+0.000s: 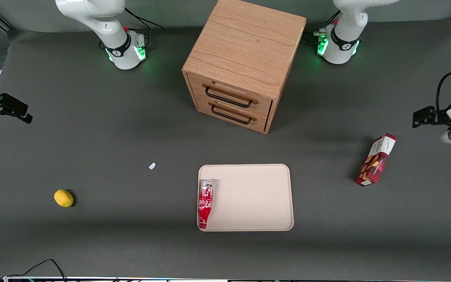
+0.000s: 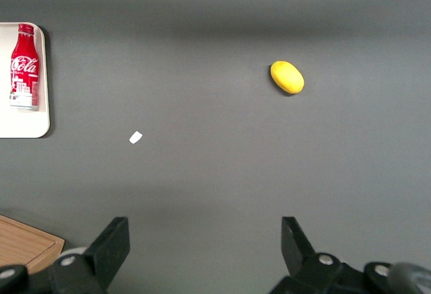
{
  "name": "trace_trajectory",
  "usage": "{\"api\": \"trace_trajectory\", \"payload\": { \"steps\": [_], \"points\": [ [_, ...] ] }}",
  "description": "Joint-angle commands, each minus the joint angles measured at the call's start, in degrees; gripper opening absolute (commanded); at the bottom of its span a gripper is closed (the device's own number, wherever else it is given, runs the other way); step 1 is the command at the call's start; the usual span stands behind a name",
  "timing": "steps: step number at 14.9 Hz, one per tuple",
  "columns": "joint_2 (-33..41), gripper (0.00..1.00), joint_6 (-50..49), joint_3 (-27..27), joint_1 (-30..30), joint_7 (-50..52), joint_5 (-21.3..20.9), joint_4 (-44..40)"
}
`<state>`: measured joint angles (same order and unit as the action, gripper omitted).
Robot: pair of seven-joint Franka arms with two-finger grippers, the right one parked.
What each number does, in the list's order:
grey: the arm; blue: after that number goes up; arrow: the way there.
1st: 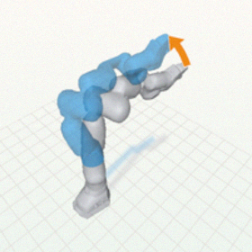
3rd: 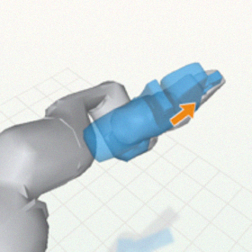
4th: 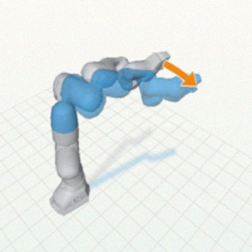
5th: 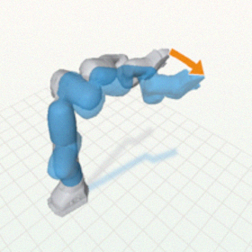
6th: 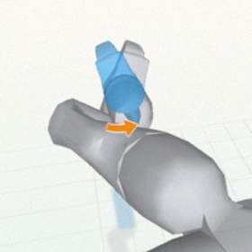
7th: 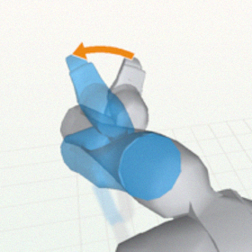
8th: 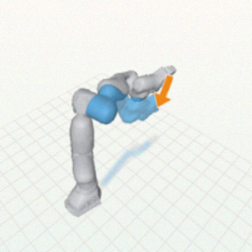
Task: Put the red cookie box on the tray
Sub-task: 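Move the open left gripper down over the red shortbread box, then close the left gripper on the red shortbread box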
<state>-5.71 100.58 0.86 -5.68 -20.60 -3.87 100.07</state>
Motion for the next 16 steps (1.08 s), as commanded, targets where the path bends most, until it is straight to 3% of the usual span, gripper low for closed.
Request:
{"api": "trace_trajectory", "payload": {
  "steps": [1,9,16],
  "points": [
    [-2.37,1.0,7.58,0.19,-0.12,-3.3,-0.88,3.62],
    [-9.92,1.0,30.08,0.11,-0.21,-9.02,-0.96,16.02],
    [-14.5,1.0,32.22,0.1,-0.03,-10.43,-1.14,17.0]
  ]
}}
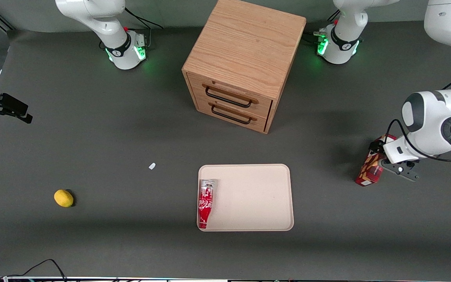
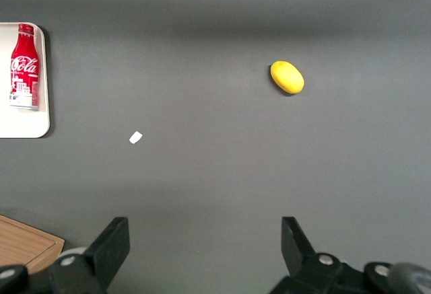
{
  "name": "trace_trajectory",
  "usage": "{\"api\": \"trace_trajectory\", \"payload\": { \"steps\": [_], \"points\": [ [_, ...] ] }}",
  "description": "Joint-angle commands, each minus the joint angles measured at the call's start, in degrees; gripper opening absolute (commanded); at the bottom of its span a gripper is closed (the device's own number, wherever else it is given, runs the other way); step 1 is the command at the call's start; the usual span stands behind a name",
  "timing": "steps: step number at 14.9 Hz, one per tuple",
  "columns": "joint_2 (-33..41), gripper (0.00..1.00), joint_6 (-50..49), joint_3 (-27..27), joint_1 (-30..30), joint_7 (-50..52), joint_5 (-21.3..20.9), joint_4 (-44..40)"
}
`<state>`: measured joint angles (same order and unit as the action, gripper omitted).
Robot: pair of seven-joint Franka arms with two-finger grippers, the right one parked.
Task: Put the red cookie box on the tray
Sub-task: 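Close the left gripper on the red shortbread box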
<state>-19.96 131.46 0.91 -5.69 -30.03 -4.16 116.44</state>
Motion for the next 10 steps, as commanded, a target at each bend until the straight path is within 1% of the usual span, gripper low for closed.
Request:
{"api": "trace_trajectory", "payload": {
  "steps": [1,4,5,6,7,8,10],
  "points": [
    [-1.03,1.0,2.74,0.05,0.06,-0.99,-0.85,0.63],
    [-2.8,1.0,6.17,0.05,0.15,-1.17,-0.85,0.89],
    [-2.97,0.94,6.35,0.05,0.06,-1.17,-0.85,0.89],
    [-2.97,0.75,6.36,0.05,0.06,-1.43,-0.85,0.89],
    [-2.97,0.51,6.27,0.05,0.15,-1.43,-0.85,0.89],
    [-2.97,0.3,6.27,0.05,0.15,-1.43,-0.85,0.89],
    [-2.97,0.0,5.4,-0.12,-0.03,-0.91,-0.67,0.81]
  ]
}}
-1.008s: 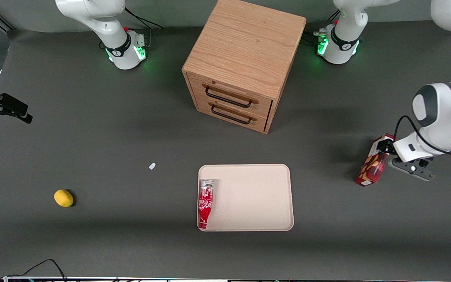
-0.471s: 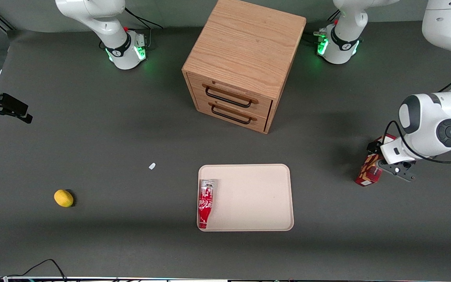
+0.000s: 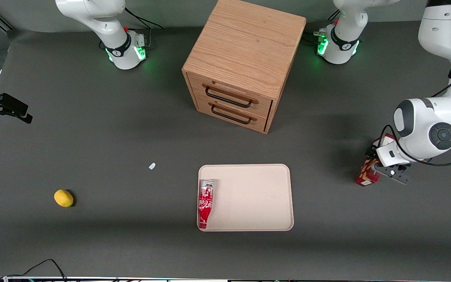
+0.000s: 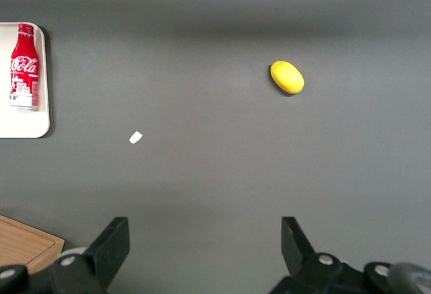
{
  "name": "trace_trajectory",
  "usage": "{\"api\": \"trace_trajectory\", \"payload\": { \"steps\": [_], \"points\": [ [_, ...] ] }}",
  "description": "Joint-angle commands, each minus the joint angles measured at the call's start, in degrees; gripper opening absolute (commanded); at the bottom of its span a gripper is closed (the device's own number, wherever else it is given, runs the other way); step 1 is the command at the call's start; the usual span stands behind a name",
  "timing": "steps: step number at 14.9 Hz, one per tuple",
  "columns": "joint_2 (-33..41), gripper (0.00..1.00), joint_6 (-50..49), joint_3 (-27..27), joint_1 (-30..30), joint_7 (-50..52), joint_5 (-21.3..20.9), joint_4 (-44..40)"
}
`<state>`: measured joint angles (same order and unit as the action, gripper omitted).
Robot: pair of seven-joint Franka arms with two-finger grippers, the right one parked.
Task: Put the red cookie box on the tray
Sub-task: 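Close the left gripper on the red shortbread box, then lift the box upright and carry it toward the white tray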
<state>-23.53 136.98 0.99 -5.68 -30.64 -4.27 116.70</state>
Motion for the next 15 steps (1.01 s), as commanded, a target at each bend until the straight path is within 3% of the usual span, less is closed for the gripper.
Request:
{"api": "trace_trajectory", "payload": {
  "steps": [1,9,13,15],
  "points": [
    [0.5,0.0,-0.31,-0.2,-0.21,-0.21,-0.12,0.55],
    [1.46,0.0,-2.68,-0.2,-0.21,0.05,2.16,-1.12],
    [4.36,0.0,-17.85,-0.03,0.32,1.28,2.52,-10.85],
    [4.8,0.0,-26.64,0.58,1.36,6.97,2.52,-17.79]
  ]
}}
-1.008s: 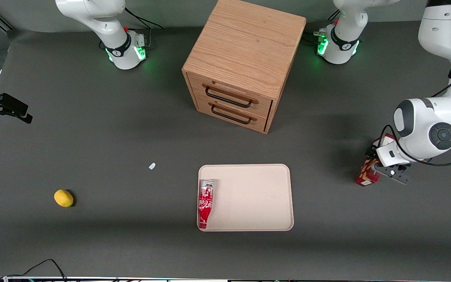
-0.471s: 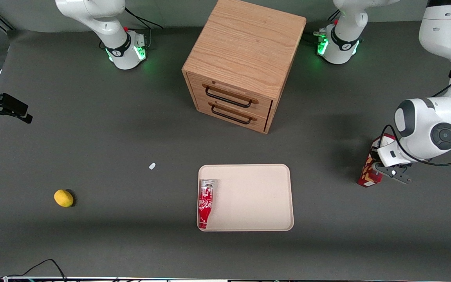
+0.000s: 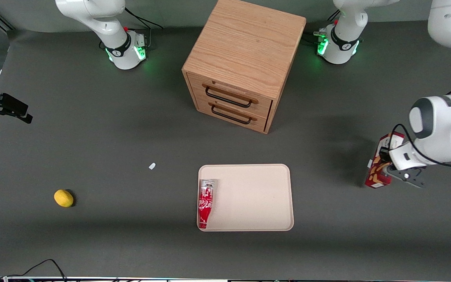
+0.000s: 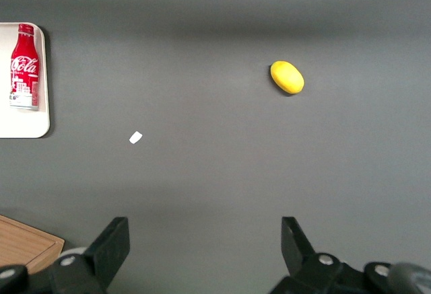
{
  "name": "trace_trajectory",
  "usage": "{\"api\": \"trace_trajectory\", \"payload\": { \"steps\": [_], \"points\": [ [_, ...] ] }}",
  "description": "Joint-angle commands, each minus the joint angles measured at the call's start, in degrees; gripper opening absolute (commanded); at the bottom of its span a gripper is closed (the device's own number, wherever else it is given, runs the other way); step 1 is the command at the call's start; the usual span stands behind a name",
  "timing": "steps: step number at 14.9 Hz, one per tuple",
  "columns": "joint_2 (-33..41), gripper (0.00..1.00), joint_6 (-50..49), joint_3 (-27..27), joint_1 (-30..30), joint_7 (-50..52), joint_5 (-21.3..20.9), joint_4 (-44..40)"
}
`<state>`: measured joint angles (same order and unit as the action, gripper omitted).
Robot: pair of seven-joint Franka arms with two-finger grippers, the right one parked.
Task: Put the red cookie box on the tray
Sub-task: 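Lift the box upright and carry it toward the white tray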
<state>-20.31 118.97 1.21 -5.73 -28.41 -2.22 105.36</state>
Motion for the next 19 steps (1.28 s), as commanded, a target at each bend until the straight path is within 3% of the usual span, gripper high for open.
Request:
{"api": "trace_trajectory", "payload": {
  "steps": [1,8,19],
  "points": [
    [1.67,0.0,-12.23,1.41,2.12,8.16,0.38,-9.97],
    [-2.01,0.0,-23.16,8.79,6.43,33.83,0.55,-25.1],
    [-20.46,0.0,-17.65,9.33,19.52,57.58,0.99,-42.26]
  ]
}}
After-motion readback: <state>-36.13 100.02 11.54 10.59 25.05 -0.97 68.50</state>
